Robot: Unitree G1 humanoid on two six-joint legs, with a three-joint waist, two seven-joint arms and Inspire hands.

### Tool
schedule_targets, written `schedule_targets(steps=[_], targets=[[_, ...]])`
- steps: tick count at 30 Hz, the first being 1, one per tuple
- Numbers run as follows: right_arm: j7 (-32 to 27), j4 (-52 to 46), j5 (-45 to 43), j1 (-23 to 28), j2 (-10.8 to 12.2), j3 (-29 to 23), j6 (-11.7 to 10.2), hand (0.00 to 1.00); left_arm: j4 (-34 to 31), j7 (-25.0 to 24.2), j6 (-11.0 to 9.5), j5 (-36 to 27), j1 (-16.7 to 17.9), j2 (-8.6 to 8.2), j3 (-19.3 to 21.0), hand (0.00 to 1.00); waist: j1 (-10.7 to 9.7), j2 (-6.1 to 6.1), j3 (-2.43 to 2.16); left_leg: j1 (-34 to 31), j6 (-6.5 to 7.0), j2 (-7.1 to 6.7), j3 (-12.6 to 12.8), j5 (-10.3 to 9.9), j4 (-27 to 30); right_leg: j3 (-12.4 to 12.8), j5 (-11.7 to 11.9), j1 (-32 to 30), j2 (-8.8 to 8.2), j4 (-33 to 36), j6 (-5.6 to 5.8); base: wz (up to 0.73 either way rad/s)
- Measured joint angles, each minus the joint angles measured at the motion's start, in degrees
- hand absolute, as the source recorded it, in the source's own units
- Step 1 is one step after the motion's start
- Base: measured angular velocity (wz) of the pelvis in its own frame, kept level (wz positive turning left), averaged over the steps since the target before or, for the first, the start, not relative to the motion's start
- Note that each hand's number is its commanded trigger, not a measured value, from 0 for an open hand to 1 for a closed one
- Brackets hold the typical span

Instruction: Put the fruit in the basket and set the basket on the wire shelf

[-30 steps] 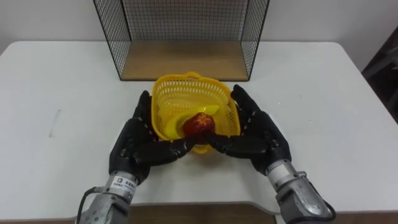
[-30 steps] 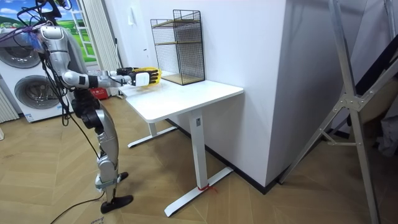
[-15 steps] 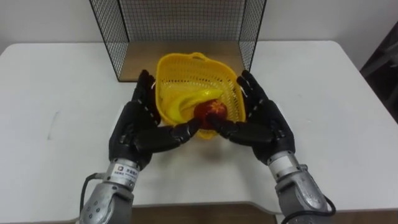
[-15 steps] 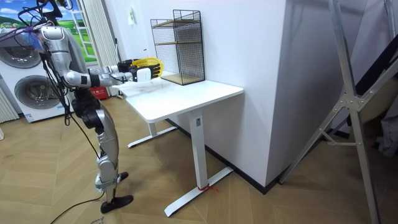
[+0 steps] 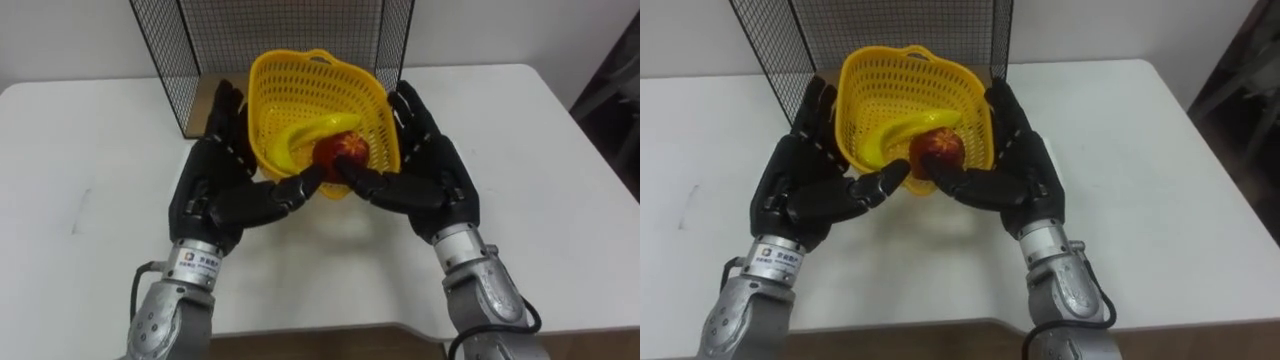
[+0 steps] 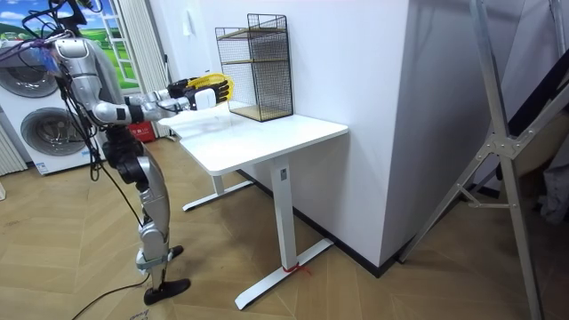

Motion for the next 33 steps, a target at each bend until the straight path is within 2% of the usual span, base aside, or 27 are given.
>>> schedule_targets(steps=[5,8,9,11,12,13,14,16,18,20,21,22,23,24,25,26,27,28,30,33], targets=[[0.0,-0.04,-0.45,0.0,0.13,0.13,-0.01,0.0,0.0,0.0,-0.01,0.0,-0.02,-0.01,0.14,0.0,0.21,-0.2,0.02,-0.02,-0.11,0.36,0.12,-0.26,0.79,-0.02,-0.01,0.14,0.18,0.26,0.0,0.0],[0.01,-0.04,-0.4,-0.01,0.21,0.14,-0.02,0.0,0.01,-0.01,-0.03,-0.92,-0.02,-0.01,0.13,0.0,0.99,-0.7,0.25,-0.65,-0.57,1.58,0.28,-1.47,3.22,-0.02,-0.69,-0.46,0.91,2.3,-0.33,-0.08],[0.01,-0.03,-0.38,0.07,0.53,0.14,-0.04,0.0,0.04,-0.01,-0.11,-0.91,-0.02,0.09,0.14,0.0,1.31,-1.27,0.24,-1.25,-0.98,2.13,0.05,-2.17,4.85,-0.13,-1.54,-1.06,1.29,3.69,-0.99,-0.05],[0.14,0.03,0.02,0.28,0.69,0.16,-0.06,0.0,0.18,-0.01,-0.14,-0.82,0.13,0.12,0.22,0.0,2.02,-1.5,0.25,-2.9,-1.74,3.98,-0.25,-4.14,9.53,-0.66,-2.65,-1.77,2.52,5.4,-1.97,-0.07],[0.4,0.03,0.06,0.54,0.64,0.17,-0.07,0.0,0.25,-0.01,-0.13,-0.89,0.32,0.12,0.22,0.0,2.94,-1.48,0.27,-4.08,-2.36,5.33,-0.35,-5.66,13.66,-0.64,-4.23,-2.19,3.34,7.61,-2.63,-0.11],[0.52,0.11,0.03,0.96,0.71,0.25,-0.07,0.0,0.44,-0.01,-0.13,-0.9,0.53,0.13,0.21,0.0,3.26,-1.61,0.25,-5.89,-2.76,6.51,-1.02,-6.26,18.91,-0.62,-6.01,-2.77,3.9,10.14,-3.25,-0.05],[0.55,0.2,0.02,1.16,0.73,0.41,-0.07,0.0,0.65,-0.01,-0.13,-0.93,0.57,0.11,0.21,0.0,3.28,-1.67,0.25,-7.11,-2.75,6.93,-1.63,-6.23,22.25,-0.69,-6.99,-2.83,4.13,11.21,-3.58,0.0],[0.94,0.19,0.31,1.41,0.13,0.59,-0.08,0.0,1.62,-0.01,-0.14,-0.89,0.58,0.21,0.21,0.0,3.52,-0.5,0.34,-10.38,-2.68,8.64,-3.97,-5.85,31.48,-0.39,-9.82,-3.32,4.92,15.54,-4.73,-0.05],[0.98,0.19,0.21,1.47,0.15,0.74,-0.05,0.0,1.91,-0.01,-0.08,-0.86,0.61,0.17,0.24,0.0,3.46,-0.57,0.24,-11.19,-2.99,8.66,-4.7,-5.3,33.44,0.01,-11.62,-4.24,4.95,18.58,-5.29,-0.07],[0.98,0.2,0.29,1.48,0.23,0.85,-0.04,0.0,1.91,-0.01,-0.07,-0.85,0.88,0.36,0.31,0.0,3.29,-0.79,0.08,-11.64,-3.18,8.6,-4.86,-4.77,33.2,0.25,-11.81,-4.3,4.9,19.29,-6.02,0.01],[0.98,0.25,0.63,1.51,0.18,1.06,-0.07,0.0,1.92,-0.01,-0.06,-0.88,1.16,0.84,0.29,0.0,2.92,-1.41,0.39,-12.05,-3.47,7.86,-4.91,-4.99,32.12,0.29,-11.79,-3.95,4.45,19.25,-6.39,0.14],[0.92,0.94,0.54,1.42,-0.02,1.05,-0.4,0.0,1.93,-0.01,-0.06,-0.93,1.18,0.91,0.15,0.0,2.86,-1.73,0.48,-13.23,-3.33,5.28,-4.94,-5.08,28.2,0.42,-11.83,-4.04,3.47,19.1,-6.36,0.08],[0.88,1.31,0.52,1.43,-0.13,1.03,-0.46,0.0,1.93,-0.01,-0.06,-0.88,1.19,0.82,0.0,0.0,2.95,-1.84,0.43,-13.94,-3.28,4.06,-4.94,-4.84,25.63,0.64,-11.88,-4.2,3.06,19.03,-6.26,-0.13],[0.86,1.67,0.53,1.47,-0.22,1.15,-0.4,0.0,1.93,-0.01,-0.13,-0.81,1.18,0.58,-0.01,0.0,3.28,-1.52,0.2,-15.38,-2.99,2.22,-4.78,-3.15,19.44,1.0,-11.93,-4.45,2.68,18.81,-6.07,-0.37],[0.87,1.84,0.55,1.52,-0.16,1.72,-0.24,0.0,1.92,-0.01,-0.26,-0.81,1.28,0.59,0.27,0.0,3.84,-1.38,0.07,-16.03,-1.25,0.96,-4.84,2.8,15.57,1.18,-12.03,-4.63,2.29,18.57,-6.05,-0.43],[0.87,1.96,0.52,1.61,-0.03,2.03,-0.01,0.0,1.93,-0.01,-0.27,-0.81,1.45,0.84,0.51,0.0,4.15,-1.73,-0.2,-15.8,-0.29,0.61,-4.81,4.02,14.88,1.67,-12.13,-4.51,2.14,18.24,-5.87,-0.21],[0.89,2.0,0.52,1.69,0.0,2.21,0.22,0.0,1.92,-0.01,-0.28,-0.81,1.47,0.9,0.85,0.0,3.58,-2.48,-1.19,-15.14,0.01,-0.29,-4.76,4.34,13.26,1.52,-12.02,-4.26,1.62,17.03,-5.39,0.06],[0.91,1.96,0.69,1.39,-0.17,2.13,0.13,0.0,1.79,-0.01,-0.29,-0.81,1.22,0.82,0.78,0.0,3.06,-3.3,-0.85,-14.66,0.15,-0.68,-4.76,4.45,12.87,1.31,-11.78,-3.6,1.38,15.84,-5.02,0.13],[0.91,1.94,0.84,1.31,-0.15,2.18,-0.03,0.0,1.8,-0.01,-0.2,-0.79,1.31,1.0,0.72,0.0,2.83,-3.78,-0.65,-14.82,0.26,-0.73,-4.75,3.93,13.0,1.22,-11.39,-3.2,1.36,14.52,-4.83,0.0],[1.04,1.79,0.69,1.35,-1.39,2.25,-0.03,0.0,1.8,-0.01,-0.18,-0.85,1.3,1.16,0.21,0.0,2.4,-2.99,-0.48,-15.37,0.49,-0.9,-4.84,2.45,14.38,0.69,-11.5,-2.82,1.15,14.06,-4.47,0.02]])
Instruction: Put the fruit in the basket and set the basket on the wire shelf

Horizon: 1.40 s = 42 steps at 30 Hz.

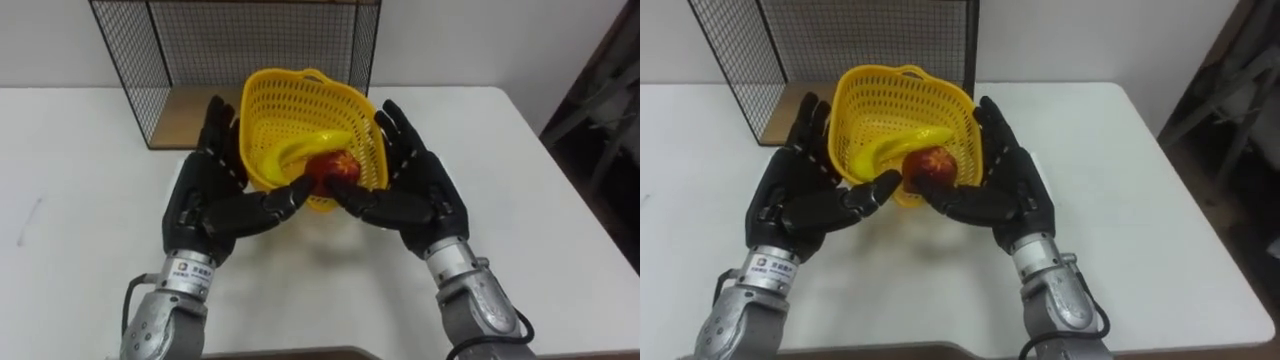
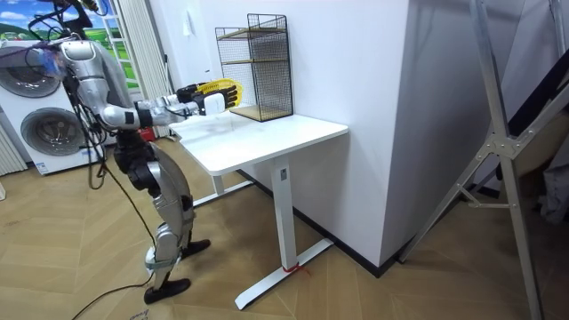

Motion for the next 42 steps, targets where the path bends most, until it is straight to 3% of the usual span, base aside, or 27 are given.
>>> schedule_targets(steps=[5,9,11,12,13,14,16,17,18,19,21,23,24,25,29,37,42], targets=[[0.21,-2.45,-0.52,0.03,-0.57,-0.23,0.05,0.0,0.0,0.0,0.0,0.2,0.0,0.11,-0.08,0.0,-0.19,0.13,0.09,-0.94,0.37,-1.64,0.19,-2.39,1.91,0.13,-2.52,-0.61,-1.33,2.24,0.64,0.04],[0.1,-5.06,-0.32,-0.52,-0.6,-0.03,-1.29,0.0,-0.53,0.0,-0.01,0.06,-0.23,0.27,-0.22,0.0,-0.64,-0.36,-0.09,-0.71,2.18,-3.79,1.14,-4.13,2.46,-0.67,-4.46,-0.34,-4.48,5.61,2.47,0.16],[-0.11,-5.16,-0.31,-0.79,-0.22,0.13,-1.77,0.0,-0.52,0.0,-0.02,0.12,-0.41,0.26,-0.11,0.0,-0.81,-0.54,0.14,-0.14,3.19,-4.88,1.8,-4.95,3.17,-0.72,-3.81,-3.6,-6.62,14.77,3.56,0.17],[-0.3,-5.15,-0.36,-0.71,-0.02,0.07,-1.87,0.0,-0.51,0.0,0.0,0.19,-0.43,0.22,-0.13,0.0,-1.13,-0.88,0.4,0.92,3.96,-5.68,2.35,-5.68,3.46,-0.27,-2.29,-5.43,-8.28,20.69,4.79,0.27],[-0.31,-5.04,-0.4,-0.76,-0.12,-0.12,-1.92,0.0,-0.52,0.0,0.0,0.19,-0.47,0.05,-0.13,0.0,-1.57,-0.83,0.6,1.75,4.46,-5.7,3.11,-6.77,3.83,0.72,0.07,-7.18,-8.56,25.1,4.57,0.19],[-0.31,-4.85,-0.48,-0.86,-0.15,-0.1,-1.94,0.0,-0.52,0.0,0.0,0.19,-0.47,-0.02,-0.16,0.0,-1.46,-0.66,0.7,2.17,4.66,-5.67,3.09,-7.21,3.84,1.01,1.46,-7.83,-8.47,26.6,4.66,0.07],[-0.32,-4.49,-0.5,-0.8,0.02,-0.11,-1.97,0.0,-0.62,0.0,0.01,0.09,-0.5,-0.03,-0.16,0.0,-1.25,0.2,1.2,3.86,5.3,-5.39,2.11,-7.98,2.93,0.55,6.95,-9.02,-8.11,29.57,5.39,0.06],[-0.31,-4.37,-0.51,-0.77,-0.04,-0.11,-2.01,0.0,-0.61,0.01,0.01,0.09,-0.5,-0.03,-0.16,0.0,-1.45,0.58,1.39,4.21,5.45,-5.3,1.58,-8.07,2.54,0.53,7.51,-9.18,-7.95,29.62,5.61,0.04],[-0.31,-4.2,-0.62,-0.63,-0.04,-0.1,-2.01,0.0,-0.62,0.04,-0.01,0.19,-0.57,-0.07,-0.06,0.0,-1.36,1.14,1.11,4.28,5.56,-5.22,1.21,-8.06,1.62,0.75,5.74,-10.29,-7.17,28.87,5.91,-0.03],[-0.29,-4.18,-0.61,-0.65,-0.03,-0.1,-2.01,0.0,-0.61,0.1,-0.07,0.15,-0.82,-0.09,0.07,0.0,-1.16,1.25,1.14,4.34,5.69,-5.05,1.14,-8.01,0.98,0.7,2.5,-11.87,-6.42,26.11,5.38,0.0],[-0.33,-3.98,-0.61,-0.07,-0.03,-0.12,-2.01,0.0,-0.37,0.1,-0.06,0.18,-0.82,-0.08,-0.02,0.0,-1.3,1.61,1.33,5.11,5.94,-4.96,0.95,-7.91,0.12,0.67,0.86,-13.35,-5.49,18.56,5.03,0.09],[-0.4,-3.48,-0.69,0.06,-0.14,-0.13,-1.85,0.0,-0.21,0.09,-0.06,0.23,-0.83,-0.1,-0.01,0.0,-1.19,1.49,1.27,5.82,5.89,-5.09,0.83,-8.12,-0.19,0.78,2.22,-14.4,-4.25,8.62,4.26,0.16],[-0.61,-3.31,-0.7,0.56,-0.35,-0.07,-1.69,0.0,0.68,0.09,0.07,0.42,-0.82,-0.41,-0.44,0.0,-1.21,2.03,0.77,6.45,5.6,-5.1,-0.18,-8.38,-0.29,0.55,4.89,-13.77,-3.86,7.5,3.45,0.08],[-0.72,-3.28,-0.72,0.29,-0.88,-0.06,-1.49,0.0,0.8,0.09,0.25,0.87,-0.82,-0.42,-0.54,0.0,-0.64,2.23,0.56,7.2,5.32,-4.7,-0.06,-8.45,-1.26,0.36,5.16,-12.81,-3.14,5.92,3.03,0.07],[-0.76,-3.08,-0.32,-1.28,-0.96,-0.12,-0.92,0.0,0.8,0.1,0.99,1.58,-1.06,-0.39,-0.27,0.0,-0.47,2.0,0.69,8.74,4.44,-3.64,-0.31,-7.86,-4.08,-0.41,6.46,-10.57,-1.89,1.93,2.43,-0.04],[-1.26,-2.93,-0.1,-2.03,-0.8,-0.24,0.1,0.0,0.8,0.13,1.6,1.62,-1.68,-0.24,-0.05,0.0,-1.06,1.65,0.75,12.78,3.91,-2.46,-0.57,-5.16,-10.89,-0.66,11.56,-4.68,0.72,-7.34,2.2,-0.01],[-1.67,-0.77,-0.09,-2.14,-0.71,-0.27,0.41,0.0,0.8,0.15,2.77,2.27,-1.72,-0.13,-0.06,0.0,-1.06,1.64,0.74,12.91,3.9,-2.21,-0.67,-4.89,-11.02,-0.73,12.44,-4.04,1.13,-8.98,2.14,0.0]])
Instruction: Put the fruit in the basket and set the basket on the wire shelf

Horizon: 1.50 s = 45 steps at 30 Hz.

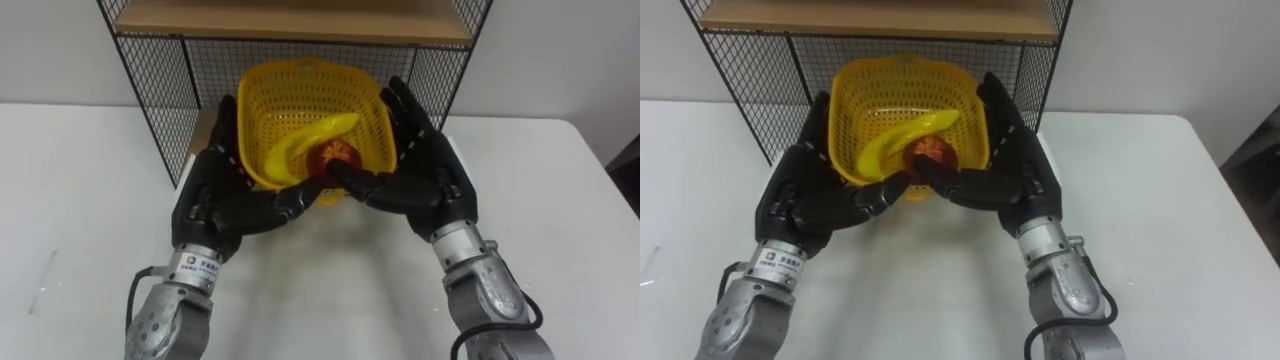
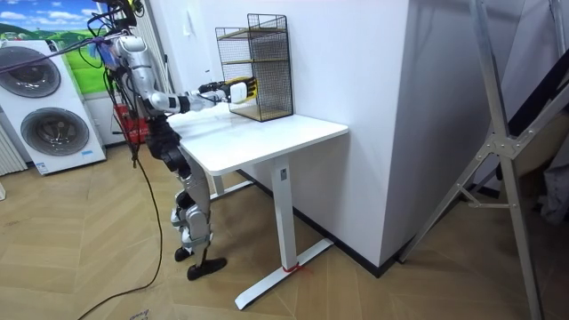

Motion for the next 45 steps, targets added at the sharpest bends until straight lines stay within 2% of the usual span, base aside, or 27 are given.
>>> schedule_targets(steps=[3,8,10,13,15,21,26,29,31,32,34,36,38,40,42,45], targets=[[-0.69,0.34,0.01,-0.08,0.16,-0.04,0.91,0.0,0.35,0.0,0.74,0.04,-0.2,-0.01,0.04,0.0,0.01,0.0,0.0,0.12,0.02,0.03,0.0,0.02,-0.1,-0.05,0.18,0.24,0.04,-0.33,0.02,0.0],[-2.11,0.49,0.76,-0.96,0.7,0.07,1.15,0.0,1.84,0.92,2.05,0.41,-2.06,-0.17,-0.08,0.0,-0.04,0.12,0.04,0.63,0.0,0.47,0.01,0.23,-0.42,-0.03,1.63,1.77,0.7,-2.97,0.0,0.0],[-3.15,3.18,1.41,-2.81,0.93,0.01,1.27,0.0,4.62,1.16,2.85,1.19,-5.22,-0.18,0.01,0.0,-0.01,0.34,0.22,1.36,-0.02,0.54,-0.03,0.24,-0.6,-0.07,2.03,3.02,0.84,-3.91,0.05,0.0],[-3.97,5.42,3.32,-4.67,0.95,-0.07,1.52,0.0,5.84,1.74,3.71,1.57,-7.41,-0.19,0.0,0.0,-0.1,0.7,0.44,2.06,0.03,0.47,0.3,0.64,-1.52,0.11,2.23,3.41,0.76,-4.08,0.05,-0.04],[-4.81,7.45,4.32,-6.45,0.95,-0.04,1.9,0.0,6.82,2.35,3.96,1.71,-9.05,-0.34,-0.06,0.0,-0.14,0.71,0.44,2.21,-0.03,0.46,0.48,0.9,-1.96,0.15,2.25,3.35,0.74,-4.06,0.02,-0.02],[-7.62,9.07,4.58,-12.29,0.95,-1.86,5.41,0.0,12.34,5.18,6.31,1.66,-15.66,-1.41,0.41,0.0,-0.27,1.03,0.46,2.56,-0.17,0.52,0.46,1.26,-2.31,-0.17,2.36,3.43,0.73,-4.3,-0.16,0.01],[-9.96,13.74,4.9,-18.09,2.45,-2.18,6.0,0.0,19.16,7.17,8.87,1.38,-20.52,-2.08,1.06,0.0,-0.47,1.05,0.48,3.94,-0.28,0.48,0.34,1.74,-3.43,-0.14,2.78,4.96,0.83,-5.25,-0.26,0.0],[-10.24,15.67,4.2,-19.53,2.87,-2.09,7.96,0.0,20.18,7.95,10.51,0.35,-21.48,-2.58,1.85,0.0,-0.46,1.1,0.44,4.07,-0.39,0.48,0.39,2.01,-3.95,-0.07,2.81,4.89,0.84,-5.31,-0.32,0.0],[-10.34,16.93,3.6,-20.21,2.92,-2.2,9.88,0.0,21.47,8.73,12.54,0.3,-22.03,-3.29,2.36,0.0,-0.58,1.11,0.43,3.96,-0.48,0.48,0.07,2.12,-3.95,-0.43,2.86,4.93,0.85,-5.57,-0.4,0.07],[-10.41,17.68,3.62,-20.45,2.9,-2.2,10.04,0.0,22.03,8.89,13.1,0.36,-22.31,-3.31,2.37,0.0,-0.56,1.12,0.43,4.01,-0.5,0.48,0.08,2.17,-3.95,-0.43,2.92,4.91,0.84,-5.67,-0.48,0.0],[-10.8,21.96,4.02,-21.91,2.77,-2.16,11.51,0.0,24.15,10.04,15.93,0.53,-23.97,-3.61,2.61,0.0,-0.59,1.11,0.4,4.0,-0.57,0.57,0.11,2.24,-3.97,-0.38,3.0,5.05,0.68,-5.7,-0.59,0.0],[-11.23,24.74,4.18,-22.96,2.59,-2.17,12.99,0.0,25.02,10.26,17.37,0.52,-25.33,-3.9,2.71,0.0,-0.61,1.14,0.38,3.97,-0.64,0.61,0.11,2.3,-3.99,-0.37,3.03,4.98,0.63,-5.7,-0.64,0.0],[-11.42,25.75,4.12,-23.35,2.4,-2.28,14.02,0.0,26.51,11.0,18.23,0.54,-27.15,-4.28,3.09,0.0,-0.57,1.2,0.34,3.94,-0.72,0.67,0.08,2.36,-4.0,-0.36,3.05,4.87,0.67,-5.65,-0.66,0.0],[-11.63,27.26,4.12,-25.0,2.85,-2.28,15.02,0.0,28.11,11.38,19.52,0.52,-29.09,-4.17,4.81,0.0,-1.35,1.38,0.23,3.89,-0.79,0.68,0.1,2.45,-4.05,-0.28,3.06,4.75,0.68,-5.48,-0.69,0.0],[-11.62,27.93,4.2,-26.05,2.87,-2.35,16.26,0.0,28.52,11.99,19.67,0.5,-30.13,-4.15,5.45,0.0,-1.49,1.39,0.22,3.9,-0.76,0.68,0.32,2.53,-4.1,-0.04,3.06,4.58,0.66,-5.18,-0.69,-0.06],[-11.56,28.74,4.8,-27.67,2.87,-3.2,18.43,0.0,29.21,12.14,21.25,0.45,-31.28,-4.1,7.07,0.0,-1.55,1.51,0.06,3.53,-0.62,0.56,0.55,2.9,-4.15,0.06,3.1,3.93,0.47,-4.77,-0.75,-0.03]])
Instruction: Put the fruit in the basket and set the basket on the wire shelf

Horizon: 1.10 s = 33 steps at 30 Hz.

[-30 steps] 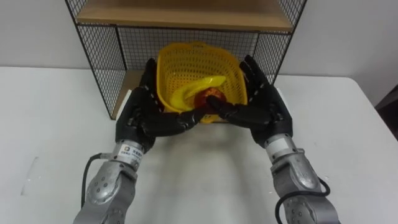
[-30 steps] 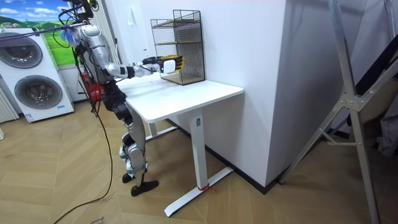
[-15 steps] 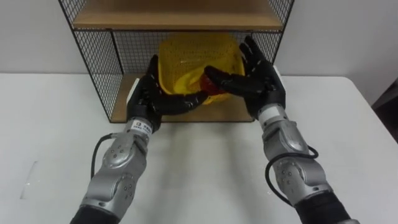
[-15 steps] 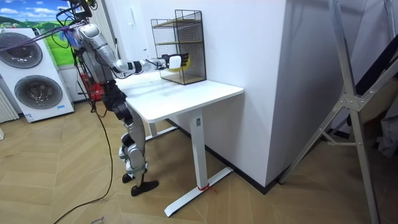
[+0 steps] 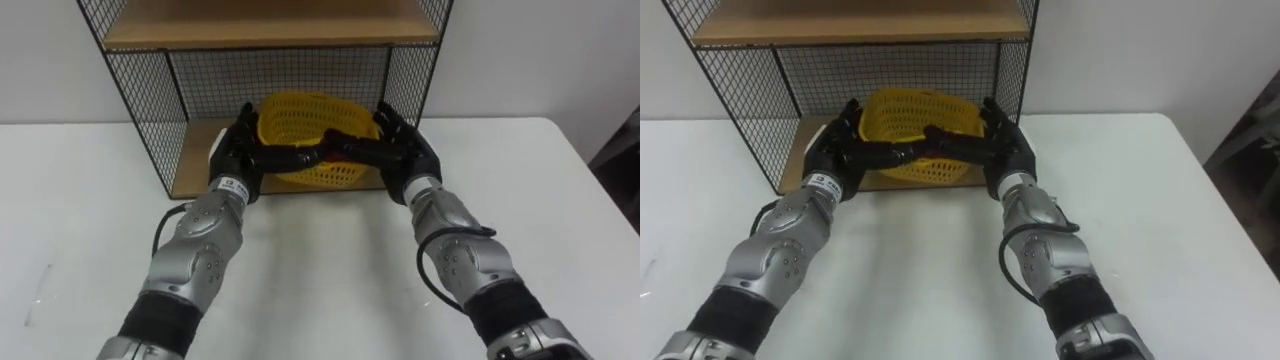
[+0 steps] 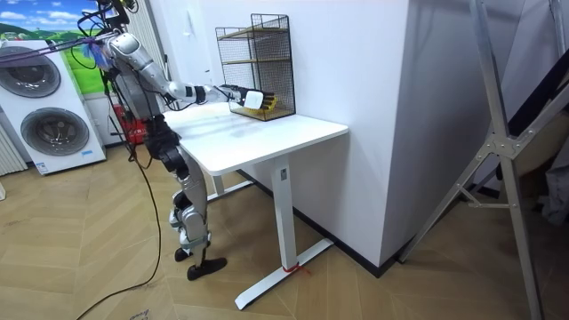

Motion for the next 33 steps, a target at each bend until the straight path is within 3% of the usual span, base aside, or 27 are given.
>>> schedule_targets(steps=[2,3,6,9,19,24,33], targets=[[-0.01,0.1,0.38,-0.63,0.13,-1.11,1.51,0.0,0.72,0.03,0.85,0.05,-0.83,-0.02,0.47,0.0,0.08,-0.03,-0.16,-0.37,-0.02,-0.01,0.0,0.21,0.07,-0.09,0.16,-0.34,-0.04,0.08,-0.07,0.02],[-0.35,1.0,1.32,-1.57,0.33,-1.19,2.05,0.0,2.43,0.18,1.34,-0.04,-2.08,-0.02,1.08,0.0,0.1,-0.07,-0.47,-0.55,-0.08,-0.04,0.0,0.43,0.06,-0.09,0.18,-0.89,-0.09,0.46,-0.11,0.0],[-0.96,4.93,2.96,-4.72,0.93,-1.44,3.5,0.0,6.25,1.4,3.27,-0.02,-5.36,0.01,2.14,0.0,-0.12,-0.1,-0.68,-0.59,-0.24,-0.07,-0.07,0.78,0.05,-0.16,0.23,-0.92,-0.12,0.74,-0.21,0.0],[-1.33,6.34,3.93,-6.43,1.51,-3.41,5.51,0.0,6.65,2.02,4.06,0.0,-5.99,0.02,2.41,0.0,-0.05,-0.08,-0.71,-0.81,-0.36,-0.09,-0.26,1.11,0.08,-0.53,0.36,-0.94,-0.17,0.61,-0.43,0.04],[-2.77,7.26,3.83,-7.16,1.69,-3.89,6.48,0.0,6.61,3.74,8.37,0.05,-7.2,-0.03,2.44,0.0,-0.18,0.28,-1.08,-0.91,-0.43,-0.19,-0.92,1.57,-0.03,-1.37,0.47,-0.73,-0.32,0.53,-0.59,0.03],[-2.9,8.68,3.86,-7.33,1.71,-3.95,6.48,0.0,7.33,4.02,8.53,0.01,-9.03,0.0,2.44,0.0,-0.18,0.42,-1.04,0.32,-0.45,-0.53,-1.33,2.26,-1.58,-1.42,0.46,0.09,-0.54,0.16,-0.58,0.04],[-2.76,9.0,3.98,-7.53,2.07,-5.14,6.85,0.0,8.87,3.43,8.7,0.03,-9.04,0.0,2.51,0.0,-0.5,0.64,-1.01,0.15,-0.4,-0.77,-1.67,2.43,-1.8,-1.57,0.54,0.06,-0.52,-0.2,-0.49,0.0]])
